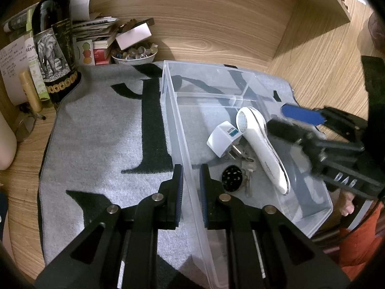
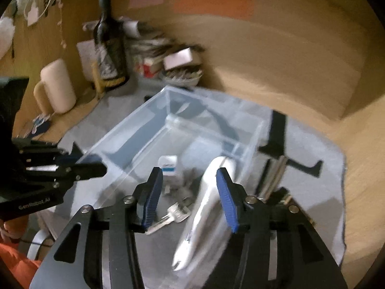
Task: Organize rigid objects
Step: 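Drop the keys into the box beside the white device with the right gripper, then grasp the black-and-gold cylinder with the right gripper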
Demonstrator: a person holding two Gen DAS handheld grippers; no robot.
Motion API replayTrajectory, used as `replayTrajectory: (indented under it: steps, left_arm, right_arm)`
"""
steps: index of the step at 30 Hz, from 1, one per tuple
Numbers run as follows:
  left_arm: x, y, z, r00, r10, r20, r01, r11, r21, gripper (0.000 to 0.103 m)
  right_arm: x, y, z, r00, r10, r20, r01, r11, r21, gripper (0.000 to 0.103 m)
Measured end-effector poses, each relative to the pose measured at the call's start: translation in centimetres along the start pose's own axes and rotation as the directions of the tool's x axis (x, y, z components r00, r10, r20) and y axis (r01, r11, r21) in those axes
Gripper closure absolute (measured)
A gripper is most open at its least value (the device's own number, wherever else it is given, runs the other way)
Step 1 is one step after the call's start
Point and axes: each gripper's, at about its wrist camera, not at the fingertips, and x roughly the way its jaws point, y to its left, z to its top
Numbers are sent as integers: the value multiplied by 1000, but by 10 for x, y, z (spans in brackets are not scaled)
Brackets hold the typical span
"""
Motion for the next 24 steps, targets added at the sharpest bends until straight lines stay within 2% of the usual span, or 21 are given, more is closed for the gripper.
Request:
replayTrajectory:
  steps: [6,11,17,24]
  left_arm:
    - [0,0,0,1000,1,0,-1,1000,3,91]
    - [1,-1,-1,1000,-6,0,6,1000,-12,91]
    - [1,-3,-3,1000,-6,-1,6,1000,-14,91]
    - [1,-2,-3,1000,-7,0,7,1000,-12,91]
  right_arm:
    - [-21,-37,1,994,-94,57,88,991,103,56]
    - [-27,-69,-5,980,-195,46,185,967,175,53]
    - [-18,-99,-20,966,-255,-35,257,942,216,50]
    - [12,-120,-43,953,-252,-168,285,935,213,48]
